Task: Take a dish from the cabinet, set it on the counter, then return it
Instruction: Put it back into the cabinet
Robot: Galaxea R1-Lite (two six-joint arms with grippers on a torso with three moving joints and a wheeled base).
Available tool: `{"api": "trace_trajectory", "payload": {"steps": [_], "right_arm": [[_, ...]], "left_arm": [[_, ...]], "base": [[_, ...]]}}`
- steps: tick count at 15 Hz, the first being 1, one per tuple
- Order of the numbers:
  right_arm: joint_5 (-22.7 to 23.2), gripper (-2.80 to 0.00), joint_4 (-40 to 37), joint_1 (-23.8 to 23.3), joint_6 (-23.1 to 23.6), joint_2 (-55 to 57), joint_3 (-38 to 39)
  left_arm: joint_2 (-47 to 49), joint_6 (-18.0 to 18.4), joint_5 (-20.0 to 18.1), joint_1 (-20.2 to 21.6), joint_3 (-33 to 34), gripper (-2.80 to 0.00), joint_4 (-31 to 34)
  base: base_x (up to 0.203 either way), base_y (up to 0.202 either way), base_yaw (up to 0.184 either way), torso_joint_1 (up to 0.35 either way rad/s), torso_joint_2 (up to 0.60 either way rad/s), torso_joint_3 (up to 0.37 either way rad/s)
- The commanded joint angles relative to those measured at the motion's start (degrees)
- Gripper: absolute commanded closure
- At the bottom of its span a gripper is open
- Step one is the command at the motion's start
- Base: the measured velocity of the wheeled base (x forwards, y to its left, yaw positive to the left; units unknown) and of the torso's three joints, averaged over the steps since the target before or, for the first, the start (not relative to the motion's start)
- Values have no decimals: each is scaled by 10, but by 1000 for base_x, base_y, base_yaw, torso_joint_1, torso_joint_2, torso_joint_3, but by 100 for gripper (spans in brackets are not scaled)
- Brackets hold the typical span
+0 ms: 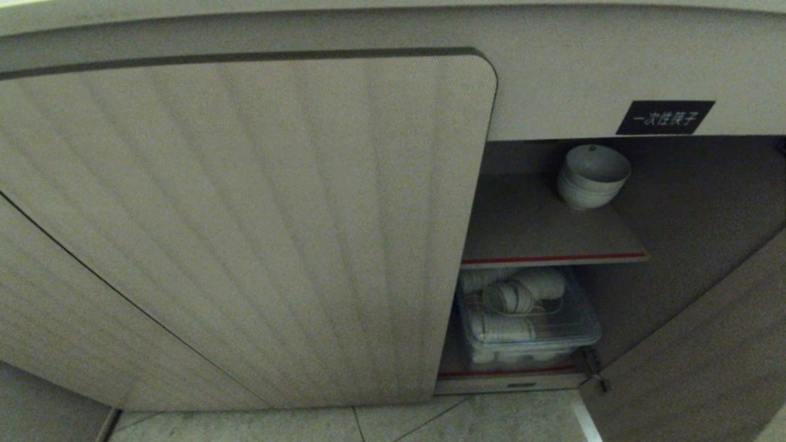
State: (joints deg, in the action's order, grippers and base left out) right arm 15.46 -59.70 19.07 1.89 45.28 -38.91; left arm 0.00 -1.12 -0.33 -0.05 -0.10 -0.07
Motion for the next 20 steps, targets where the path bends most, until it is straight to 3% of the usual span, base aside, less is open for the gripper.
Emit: {"api": "trace_trajectory", "payload": {"steps": [1, 20], "right_arm": [[1, 0, -4, 0, 0, 0, 1], [4, 0, -2, 1, -1, 5, 1]], "left_arm": [[0, 0, 0, 0, 0, 0, 0], [0, 0, 0, 0, 0, 0, 0]], "base": [[0, 0, 0, -7, 53, 45], [0, 0, 0, 0, 1, 2]]}}
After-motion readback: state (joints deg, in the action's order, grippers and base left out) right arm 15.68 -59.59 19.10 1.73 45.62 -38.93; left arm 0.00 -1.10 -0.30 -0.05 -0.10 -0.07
